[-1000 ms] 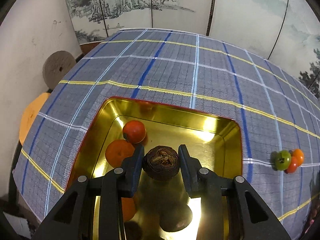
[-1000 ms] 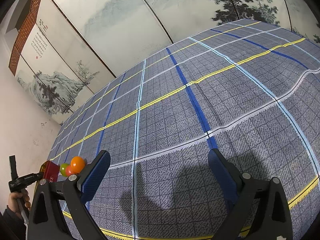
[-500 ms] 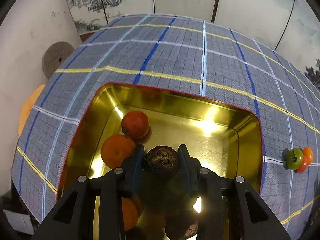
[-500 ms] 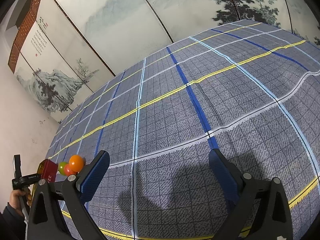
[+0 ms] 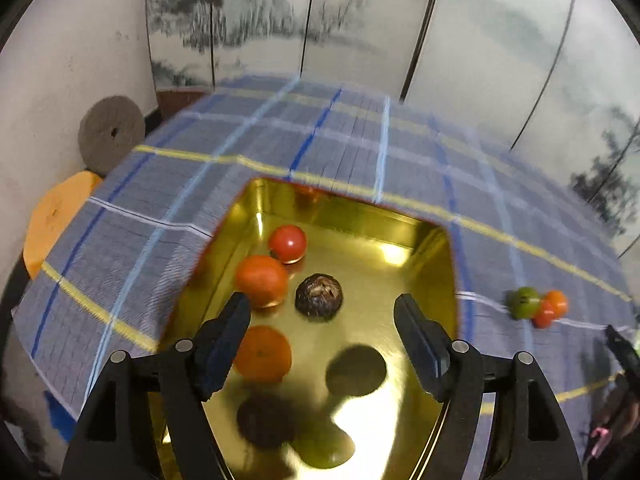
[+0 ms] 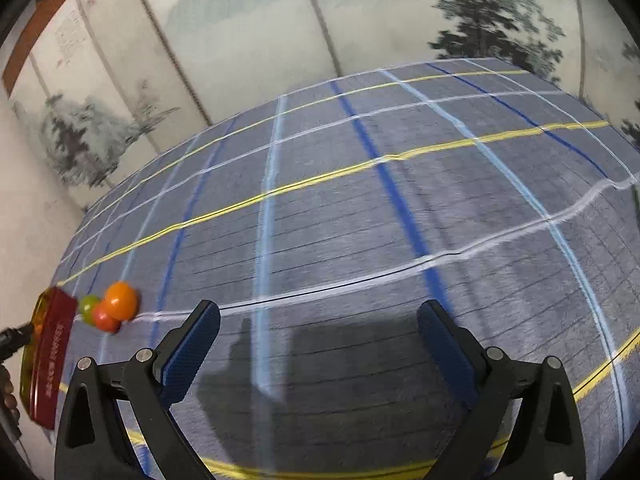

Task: Organize fruits
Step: 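Carry the patterned dried fruit into the tin with the left gripper and release, then grasp the red tomato on the cloth with the right gripper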

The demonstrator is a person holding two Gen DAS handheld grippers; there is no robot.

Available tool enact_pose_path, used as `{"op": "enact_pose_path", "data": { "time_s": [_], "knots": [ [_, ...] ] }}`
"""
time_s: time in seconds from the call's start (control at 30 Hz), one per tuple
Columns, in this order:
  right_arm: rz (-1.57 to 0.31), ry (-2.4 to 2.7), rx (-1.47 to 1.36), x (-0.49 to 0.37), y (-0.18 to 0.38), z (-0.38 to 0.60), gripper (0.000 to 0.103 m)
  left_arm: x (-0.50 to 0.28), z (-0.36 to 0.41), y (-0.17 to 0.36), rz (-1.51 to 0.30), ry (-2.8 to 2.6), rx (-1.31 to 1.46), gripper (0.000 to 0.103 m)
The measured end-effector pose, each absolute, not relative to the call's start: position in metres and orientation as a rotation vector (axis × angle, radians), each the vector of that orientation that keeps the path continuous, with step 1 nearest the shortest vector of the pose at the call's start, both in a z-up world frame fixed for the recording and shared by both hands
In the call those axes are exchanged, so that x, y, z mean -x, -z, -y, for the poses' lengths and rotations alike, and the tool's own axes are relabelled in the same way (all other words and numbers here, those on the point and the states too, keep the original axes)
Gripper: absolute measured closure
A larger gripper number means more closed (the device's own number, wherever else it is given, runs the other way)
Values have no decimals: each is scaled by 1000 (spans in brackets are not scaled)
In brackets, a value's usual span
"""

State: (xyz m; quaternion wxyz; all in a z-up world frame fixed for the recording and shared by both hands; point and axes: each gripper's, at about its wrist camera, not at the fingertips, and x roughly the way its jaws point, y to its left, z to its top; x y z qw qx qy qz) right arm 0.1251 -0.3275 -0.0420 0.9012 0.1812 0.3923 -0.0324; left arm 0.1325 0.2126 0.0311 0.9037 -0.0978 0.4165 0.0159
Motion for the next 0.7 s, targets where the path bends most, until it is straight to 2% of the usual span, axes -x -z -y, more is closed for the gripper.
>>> {"op": "enact_pose_path", "data": {
  "time_s": [0.17,0.37,0.43,0.5,0.6,0.7],
  "knots": [
    [-784,-68,-242,-130,15,267,4,-69,-220,-42,-760,-21,247,24],
    [-790,-249,3,-139,6,171,6,6,-207,-28,-713,-3,171,24],
    [-794,-301,80,-141,9,140,12,28,-202,-14,-730,7,163,24],
    [-815,-324,139,-148,15,120,28,43,-198,-4,-755,24,163,24],
    [-848,-329,178,-160,27,105,44,61,-192,9,-768,20,156,24],
    [-850,-321,158,-168,31,103,43,70,-194,19,-782,10,196,24]
  ]
}}
